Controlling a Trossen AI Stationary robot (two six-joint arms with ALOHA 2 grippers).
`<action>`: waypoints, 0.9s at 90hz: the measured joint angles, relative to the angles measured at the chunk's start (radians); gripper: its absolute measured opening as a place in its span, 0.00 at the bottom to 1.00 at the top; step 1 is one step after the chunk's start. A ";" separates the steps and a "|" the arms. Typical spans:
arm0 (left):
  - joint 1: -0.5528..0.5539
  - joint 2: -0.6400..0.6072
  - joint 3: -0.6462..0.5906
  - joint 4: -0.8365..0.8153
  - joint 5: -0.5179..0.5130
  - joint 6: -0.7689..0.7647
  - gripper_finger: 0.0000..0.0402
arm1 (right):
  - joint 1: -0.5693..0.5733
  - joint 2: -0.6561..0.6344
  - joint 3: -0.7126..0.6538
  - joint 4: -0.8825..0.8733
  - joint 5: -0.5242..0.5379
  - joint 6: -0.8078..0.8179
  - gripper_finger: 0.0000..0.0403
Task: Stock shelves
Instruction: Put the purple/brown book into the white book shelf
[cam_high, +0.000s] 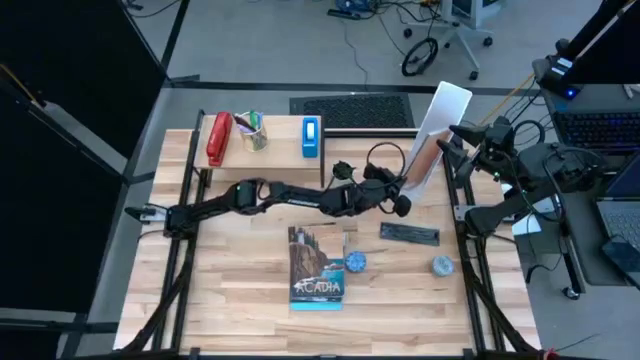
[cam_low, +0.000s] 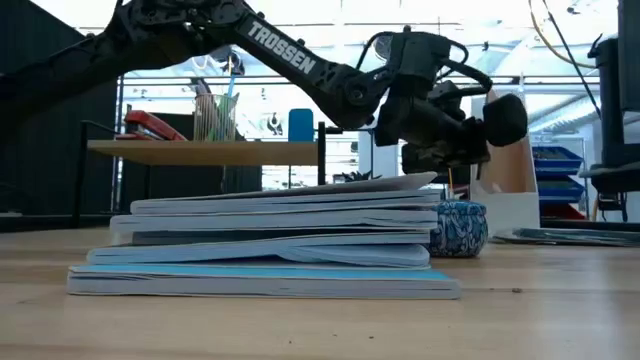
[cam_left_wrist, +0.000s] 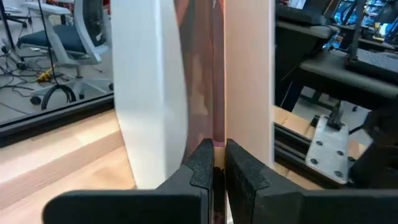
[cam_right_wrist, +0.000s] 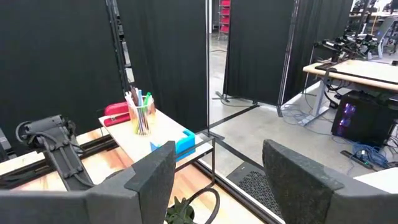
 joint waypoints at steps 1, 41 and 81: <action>0.002 0.000 0.000 0.002 0.005 0.000 0.02 | 0.000 0.000 0.000 0.000 0.000 0.000 0.54; 0.017 0.027 0.000 0.040 0.027 0.083 0.02 | 0.000 0.033 0.000 -0.090 -0.053 0.031 0.54; 0.021 0.051 -0.003 0.151 0.063 0.083 0.02 | -0.001 0.125 0.000 -0.167 -0.057 0.060 0.55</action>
